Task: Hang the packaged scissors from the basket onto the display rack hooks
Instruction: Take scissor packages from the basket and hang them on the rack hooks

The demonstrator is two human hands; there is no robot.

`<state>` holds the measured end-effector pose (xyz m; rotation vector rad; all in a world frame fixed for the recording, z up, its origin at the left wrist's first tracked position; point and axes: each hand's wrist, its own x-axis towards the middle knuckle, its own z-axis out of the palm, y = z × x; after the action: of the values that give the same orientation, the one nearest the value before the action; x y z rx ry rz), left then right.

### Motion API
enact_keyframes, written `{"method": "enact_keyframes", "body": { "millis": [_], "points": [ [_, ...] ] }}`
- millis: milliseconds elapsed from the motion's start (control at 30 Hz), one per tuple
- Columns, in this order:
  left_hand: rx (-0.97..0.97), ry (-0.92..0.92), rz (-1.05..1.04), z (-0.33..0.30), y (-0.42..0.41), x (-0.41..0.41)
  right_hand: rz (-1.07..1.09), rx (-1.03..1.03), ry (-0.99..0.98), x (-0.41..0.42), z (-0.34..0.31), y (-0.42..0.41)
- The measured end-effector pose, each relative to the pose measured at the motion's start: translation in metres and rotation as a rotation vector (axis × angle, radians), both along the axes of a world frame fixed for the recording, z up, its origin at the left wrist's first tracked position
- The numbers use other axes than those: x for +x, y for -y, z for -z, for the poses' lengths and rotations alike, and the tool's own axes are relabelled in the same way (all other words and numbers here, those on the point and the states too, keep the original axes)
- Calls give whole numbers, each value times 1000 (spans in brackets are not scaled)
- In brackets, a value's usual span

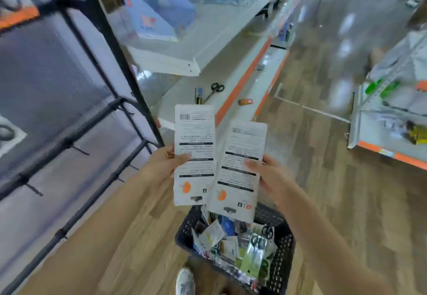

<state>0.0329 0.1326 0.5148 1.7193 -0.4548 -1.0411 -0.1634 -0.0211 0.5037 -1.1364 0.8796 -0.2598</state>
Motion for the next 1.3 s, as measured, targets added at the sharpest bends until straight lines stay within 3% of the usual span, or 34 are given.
{"method": "enact_keyframes", "body": {
  "millis": [200, 333, 567, 633, 800, 900, 967, 1133, 1300],
  "points": [
    [-119, 35, -180, -93, -91, 20, -220, -143, 105, 73, -98, -57],
    [-238, 3, -252, -118, -143, 41, -351, -325, 132, 116, -136, -98],
    [-346, 26, -348, -135, -203, 71, -448, -431, 60, 168, -158, -146],
    [-319, 76, -344, -138, -210, 76, -460, -367, 47, 178, -160, -151],
    [-269, 259, -387, -155, -216, 87, -357, 105, 200, 199, -178, -152],
    [-272, 368, -421, -164, -218, 91, -308, 250, 282, 211, -187, -145],
    [-313, 435, -470, -168, -221, 98, -370, 141, 302, 221, -187, -142],
    [-390, 497, -465, -173, -223, 106, -459, -361, 254, 241, -181, -147],
    [-432, 306, -552, -173, -221, 106, -447, -520, 327, 247, -180, -150]
  ]
}}
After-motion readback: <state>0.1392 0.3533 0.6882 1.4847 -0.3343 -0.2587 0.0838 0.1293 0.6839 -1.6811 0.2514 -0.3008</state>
